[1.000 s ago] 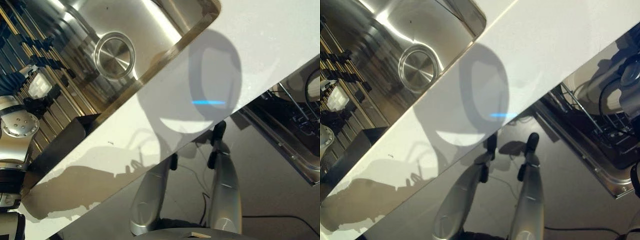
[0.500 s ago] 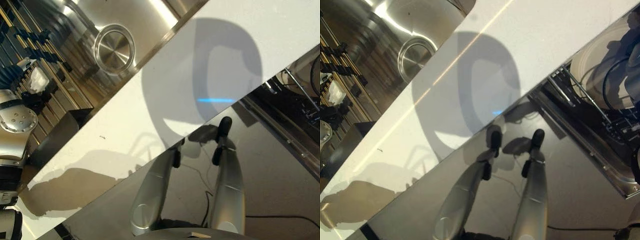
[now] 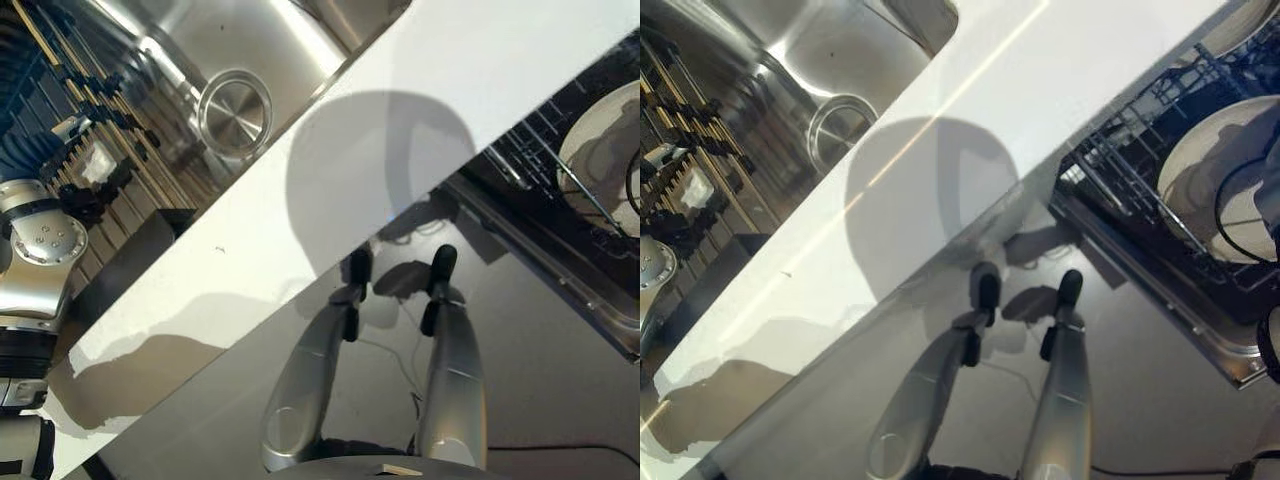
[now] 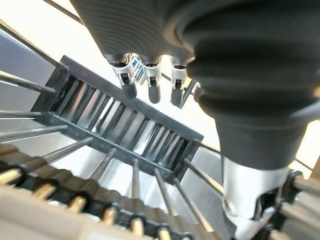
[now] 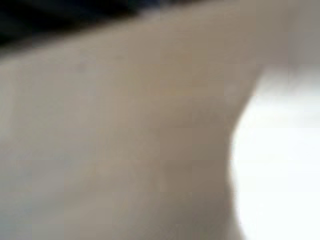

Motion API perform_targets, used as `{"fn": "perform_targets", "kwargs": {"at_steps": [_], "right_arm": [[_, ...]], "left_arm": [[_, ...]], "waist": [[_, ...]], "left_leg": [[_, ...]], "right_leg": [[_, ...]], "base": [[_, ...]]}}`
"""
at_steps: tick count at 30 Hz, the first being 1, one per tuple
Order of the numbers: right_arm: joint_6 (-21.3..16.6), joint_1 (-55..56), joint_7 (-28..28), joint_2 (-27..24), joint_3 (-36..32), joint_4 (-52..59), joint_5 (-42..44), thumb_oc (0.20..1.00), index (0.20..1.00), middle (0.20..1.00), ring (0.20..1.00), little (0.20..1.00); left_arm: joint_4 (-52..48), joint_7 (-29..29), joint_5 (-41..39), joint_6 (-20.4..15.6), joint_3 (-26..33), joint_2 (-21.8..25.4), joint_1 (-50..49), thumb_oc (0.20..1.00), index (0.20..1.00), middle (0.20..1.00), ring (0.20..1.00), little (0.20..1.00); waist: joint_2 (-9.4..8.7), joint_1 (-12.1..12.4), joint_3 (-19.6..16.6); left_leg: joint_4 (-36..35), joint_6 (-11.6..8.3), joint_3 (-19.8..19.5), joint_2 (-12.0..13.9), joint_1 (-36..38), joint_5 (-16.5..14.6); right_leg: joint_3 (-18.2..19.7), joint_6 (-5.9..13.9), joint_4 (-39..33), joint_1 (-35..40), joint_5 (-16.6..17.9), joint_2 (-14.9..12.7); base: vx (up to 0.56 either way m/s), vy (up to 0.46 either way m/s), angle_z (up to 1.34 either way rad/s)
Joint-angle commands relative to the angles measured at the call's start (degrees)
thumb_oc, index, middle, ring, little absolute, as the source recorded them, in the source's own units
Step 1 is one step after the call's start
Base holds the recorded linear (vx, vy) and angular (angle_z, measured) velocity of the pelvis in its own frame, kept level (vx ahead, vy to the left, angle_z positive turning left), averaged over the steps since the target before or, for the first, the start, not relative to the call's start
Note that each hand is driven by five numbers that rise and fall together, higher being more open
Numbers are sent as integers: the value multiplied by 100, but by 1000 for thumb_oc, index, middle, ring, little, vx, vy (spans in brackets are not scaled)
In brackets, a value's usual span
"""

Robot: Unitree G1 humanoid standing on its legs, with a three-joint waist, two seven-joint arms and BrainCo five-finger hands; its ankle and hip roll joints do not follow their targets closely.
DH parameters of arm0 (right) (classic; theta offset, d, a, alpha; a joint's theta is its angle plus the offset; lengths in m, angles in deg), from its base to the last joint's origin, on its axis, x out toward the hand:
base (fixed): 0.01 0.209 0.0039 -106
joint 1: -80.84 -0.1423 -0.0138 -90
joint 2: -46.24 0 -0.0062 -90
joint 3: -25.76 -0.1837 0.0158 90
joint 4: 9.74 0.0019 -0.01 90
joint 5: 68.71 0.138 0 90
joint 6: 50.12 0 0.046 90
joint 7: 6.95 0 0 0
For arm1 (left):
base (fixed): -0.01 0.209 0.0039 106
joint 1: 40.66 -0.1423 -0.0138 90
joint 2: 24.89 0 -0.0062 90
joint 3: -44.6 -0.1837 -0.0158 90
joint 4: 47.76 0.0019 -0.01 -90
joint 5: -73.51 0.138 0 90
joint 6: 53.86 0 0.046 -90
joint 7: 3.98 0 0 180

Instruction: Pick up plates and place into dishwasher.

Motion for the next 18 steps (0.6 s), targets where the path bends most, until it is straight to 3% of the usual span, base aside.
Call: {"fn": "perform_targets", "kwargs": {"at_steps": [1,18], "right_arm": [[22,177,-73,-420,-170,-39,-155,1000,1000,1000,1000,1000],[53,1373,-109,-453,-1192,262,178,1000,1000,1000,1000,1000]], "left_arm": [[-224,49,-254,-252,-273,-945,-545,1000,1000,1000,1000,1000],[71,591,-301,-392,56,-854,-759,1000,1000,1000,1000,1000]], "waist": [[-15,-35,83],[-452,13,-13]], "left_leg": [[282,-340,-204,450,-133,-150],[279,-280,-175,498,936,-408]], "right_leg": [[-304,-27,-575,325,-119,442],[-382,37,-942,1619,-122,511]], "base": [[-29,56,-2],[-5,17,0]]}}
